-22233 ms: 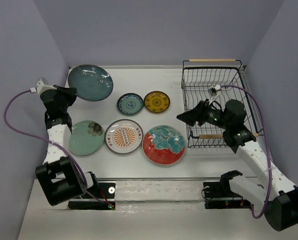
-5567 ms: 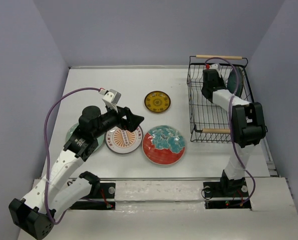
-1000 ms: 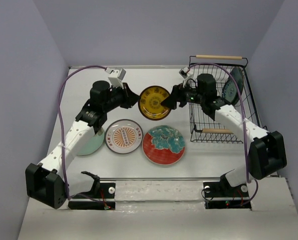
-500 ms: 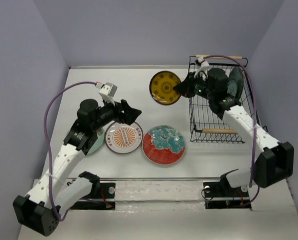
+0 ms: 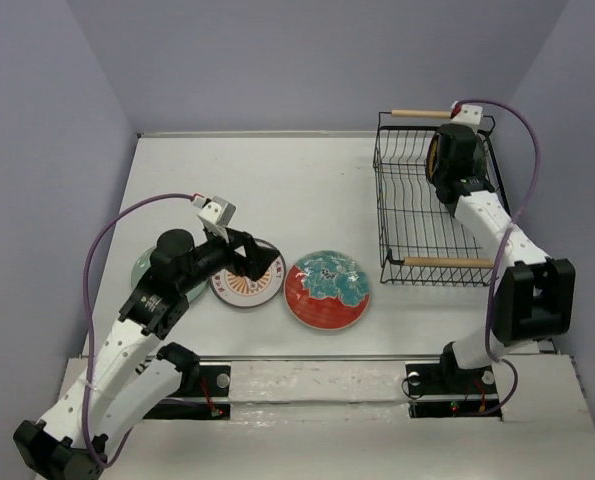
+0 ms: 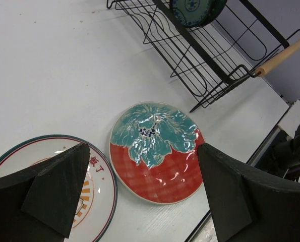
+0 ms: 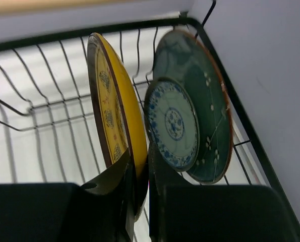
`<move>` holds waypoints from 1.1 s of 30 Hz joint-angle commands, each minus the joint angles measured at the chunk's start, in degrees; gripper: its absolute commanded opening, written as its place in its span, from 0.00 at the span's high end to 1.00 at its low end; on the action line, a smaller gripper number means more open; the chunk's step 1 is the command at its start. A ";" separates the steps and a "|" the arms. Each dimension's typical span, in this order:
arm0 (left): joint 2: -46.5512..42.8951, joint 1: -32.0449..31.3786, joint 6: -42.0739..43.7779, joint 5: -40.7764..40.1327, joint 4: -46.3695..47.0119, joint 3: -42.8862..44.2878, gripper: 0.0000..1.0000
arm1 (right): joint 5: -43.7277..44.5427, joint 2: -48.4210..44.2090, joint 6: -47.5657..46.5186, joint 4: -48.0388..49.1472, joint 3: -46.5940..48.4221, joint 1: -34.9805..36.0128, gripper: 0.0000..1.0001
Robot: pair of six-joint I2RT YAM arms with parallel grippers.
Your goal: Load the plates into the dish rack
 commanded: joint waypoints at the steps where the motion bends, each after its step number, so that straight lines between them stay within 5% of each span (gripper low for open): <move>1: -2.59 -2.68 1.96 -1.99 0.76 0.72 0.01 | 7.60 5.18 -8.18 4.83 3.23 -1.24 0.93; 19: -3.74 -7.69 2.75 -4.28 -0.12 1.07 0.01 | 4.18 14.24 -16.54 7.82 3.94 -5.29 0.93; 33: -2.68 -7.61 2.84 -4.89 0.05 1.16 0.01 | -0.04 17.93 -13.74 9.32 2.70 -5.90 0.90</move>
